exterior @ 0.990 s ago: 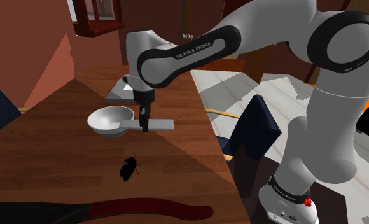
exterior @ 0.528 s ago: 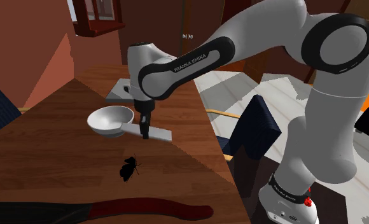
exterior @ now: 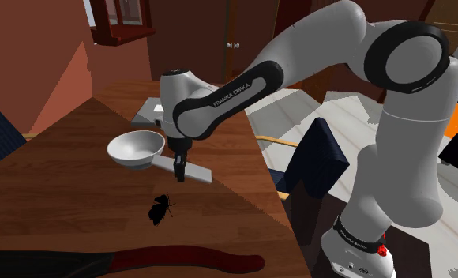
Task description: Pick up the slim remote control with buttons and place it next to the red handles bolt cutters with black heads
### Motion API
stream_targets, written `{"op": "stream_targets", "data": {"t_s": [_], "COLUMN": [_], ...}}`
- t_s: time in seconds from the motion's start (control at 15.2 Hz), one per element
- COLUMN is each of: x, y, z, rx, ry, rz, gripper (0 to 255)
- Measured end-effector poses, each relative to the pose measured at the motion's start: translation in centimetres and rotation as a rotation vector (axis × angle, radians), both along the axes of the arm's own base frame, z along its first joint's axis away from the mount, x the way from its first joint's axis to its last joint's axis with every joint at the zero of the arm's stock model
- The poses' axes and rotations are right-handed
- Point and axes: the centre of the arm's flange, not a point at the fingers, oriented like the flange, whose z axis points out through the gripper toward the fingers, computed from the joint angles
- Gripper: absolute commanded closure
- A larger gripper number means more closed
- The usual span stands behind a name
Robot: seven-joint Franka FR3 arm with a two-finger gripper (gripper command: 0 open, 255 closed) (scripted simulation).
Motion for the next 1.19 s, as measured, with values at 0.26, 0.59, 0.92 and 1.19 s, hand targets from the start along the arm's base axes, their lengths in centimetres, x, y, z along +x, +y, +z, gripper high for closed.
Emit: {"op": "stream_targets", "data": {"t_s": [0.26,0.59,0.92,1.19], "x": [0.0,0.0,0.1,0.2], "y": [0.0,0.0,-0.2,-0.4], "z": [-0.3,-0.7,-1.0,2.8], "rx": [0.001,-0.001,-0.004,-0.003], "ry": [-0.004,0.000,0.005,0.004], "rz": [0.000,-0.001,-0.003,-0.003], "gripper": [255,0,0,0]}}
